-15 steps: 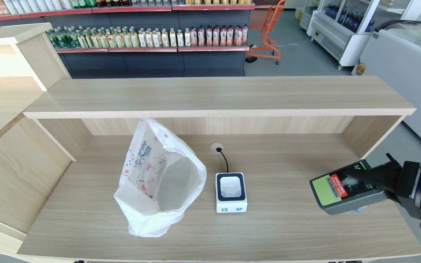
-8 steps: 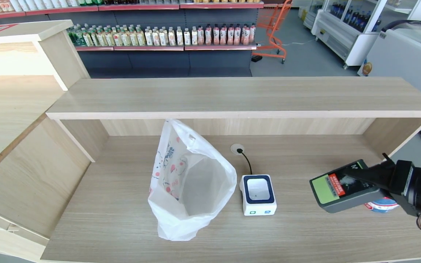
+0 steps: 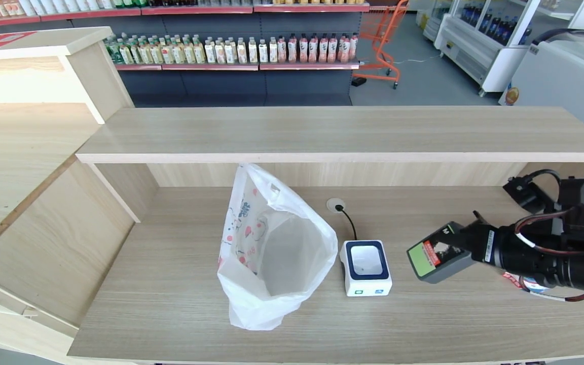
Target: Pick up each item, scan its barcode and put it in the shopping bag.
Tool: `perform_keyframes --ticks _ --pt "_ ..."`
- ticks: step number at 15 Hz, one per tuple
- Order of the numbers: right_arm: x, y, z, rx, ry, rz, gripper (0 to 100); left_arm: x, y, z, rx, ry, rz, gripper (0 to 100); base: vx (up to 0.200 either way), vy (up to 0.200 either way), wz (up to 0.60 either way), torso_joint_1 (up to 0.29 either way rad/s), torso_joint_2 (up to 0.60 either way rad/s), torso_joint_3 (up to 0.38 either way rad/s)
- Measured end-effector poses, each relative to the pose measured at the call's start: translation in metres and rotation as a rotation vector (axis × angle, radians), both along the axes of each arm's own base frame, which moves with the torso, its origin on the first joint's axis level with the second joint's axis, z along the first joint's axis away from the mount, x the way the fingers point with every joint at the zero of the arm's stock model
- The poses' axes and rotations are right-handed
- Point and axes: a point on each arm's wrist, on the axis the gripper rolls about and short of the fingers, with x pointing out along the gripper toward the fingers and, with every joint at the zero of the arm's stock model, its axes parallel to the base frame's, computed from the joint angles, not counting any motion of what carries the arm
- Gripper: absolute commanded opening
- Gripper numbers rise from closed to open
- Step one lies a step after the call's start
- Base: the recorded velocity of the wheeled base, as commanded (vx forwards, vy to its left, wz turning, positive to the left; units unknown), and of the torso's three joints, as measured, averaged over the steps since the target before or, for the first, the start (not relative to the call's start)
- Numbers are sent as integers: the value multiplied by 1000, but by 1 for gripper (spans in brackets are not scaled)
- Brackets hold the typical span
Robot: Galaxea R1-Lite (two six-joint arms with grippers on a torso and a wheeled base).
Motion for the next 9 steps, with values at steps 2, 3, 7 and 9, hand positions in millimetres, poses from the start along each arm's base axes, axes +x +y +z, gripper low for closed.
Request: perform_keyframes --ticks 2,3,7,9 --pt "13 3 -12 -7 16 10 0 0 0 0 0 0 0 100 0 0 0 0 0 0" --pt "18 4 -18 -9 26 13 0 0 0 0 0 0 0 100 0 0 0 0 0 0" --pt "28 11 -33 -27 57 38 0 0 0 0 0 0 0 100 0 0 0 0 0 0" --pt "32 18 -34 -26 48 58 0 0 0 0 0 0 1 100 0 0 0 0 0 0"
